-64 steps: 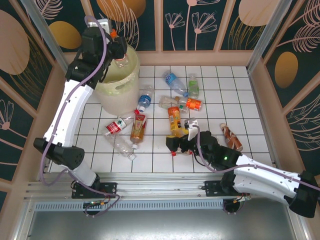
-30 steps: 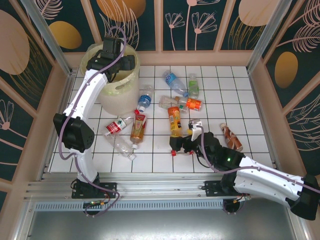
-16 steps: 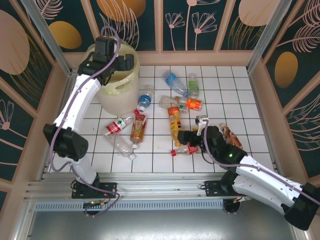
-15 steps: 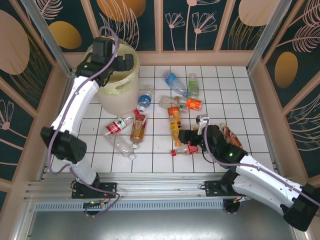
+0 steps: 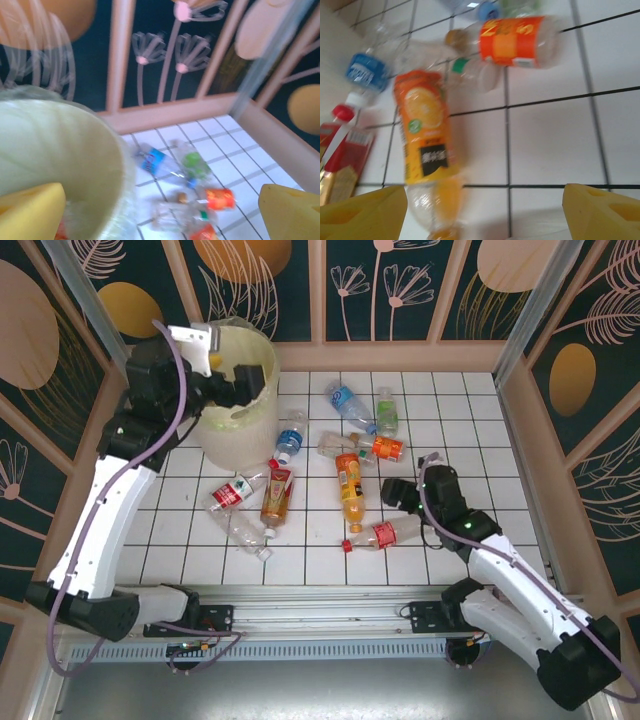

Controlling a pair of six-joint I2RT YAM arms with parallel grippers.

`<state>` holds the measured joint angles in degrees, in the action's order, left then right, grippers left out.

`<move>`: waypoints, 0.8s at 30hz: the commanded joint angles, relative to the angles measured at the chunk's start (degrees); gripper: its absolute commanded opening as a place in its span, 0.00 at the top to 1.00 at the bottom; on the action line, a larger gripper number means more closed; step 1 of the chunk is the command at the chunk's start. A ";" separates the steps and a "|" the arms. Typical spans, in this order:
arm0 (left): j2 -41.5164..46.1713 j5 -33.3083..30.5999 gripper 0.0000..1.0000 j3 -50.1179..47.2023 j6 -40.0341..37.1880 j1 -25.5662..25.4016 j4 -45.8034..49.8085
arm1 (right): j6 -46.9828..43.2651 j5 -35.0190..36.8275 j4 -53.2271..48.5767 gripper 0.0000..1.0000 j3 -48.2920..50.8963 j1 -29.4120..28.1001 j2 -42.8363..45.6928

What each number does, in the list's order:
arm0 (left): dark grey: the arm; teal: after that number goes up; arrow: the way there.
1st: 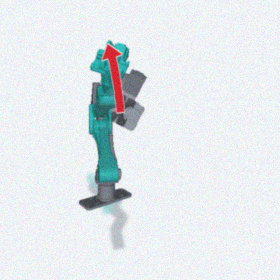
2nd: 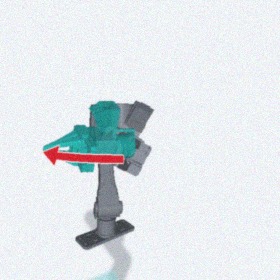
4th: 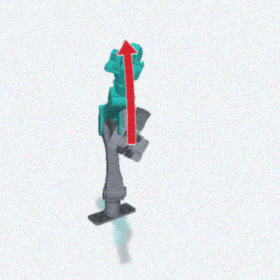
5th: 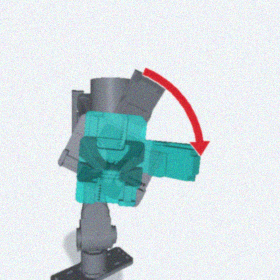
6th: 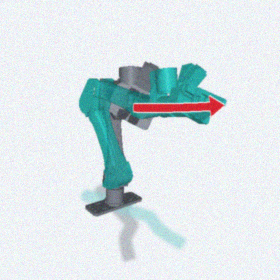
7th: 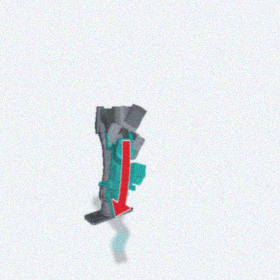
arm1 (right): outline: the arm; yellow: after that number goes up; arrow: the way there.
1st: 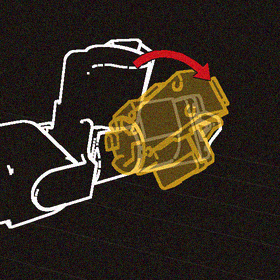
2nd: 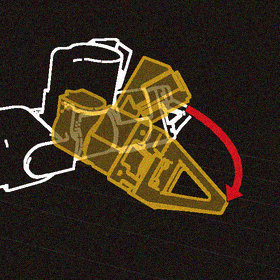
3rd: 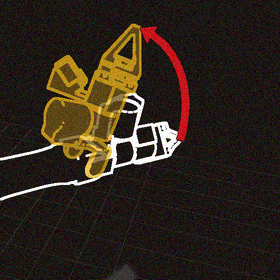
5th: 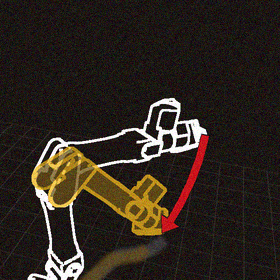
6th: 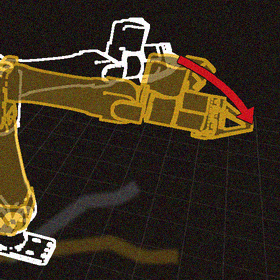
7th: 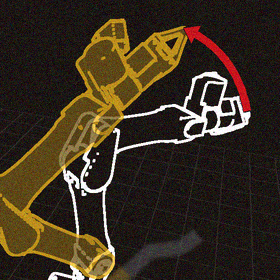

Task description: Put the plastic bottles in the bin

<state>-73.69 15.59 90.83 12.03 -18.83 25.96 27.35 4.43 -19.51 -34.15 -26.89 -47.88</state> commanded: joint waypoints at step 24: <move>10.97 20.29 0.01 -29.64 2.80 -16.02 -16.33 | -8.43 -6.98 -10.15 0.02 -9.87 34.95 -13.88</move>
<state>-64.82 33.63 62.28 14.50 -34.79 13.21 20.47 -2.76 -26.50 -42.17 7.01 -61.34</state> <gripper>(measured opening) 0.985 0.976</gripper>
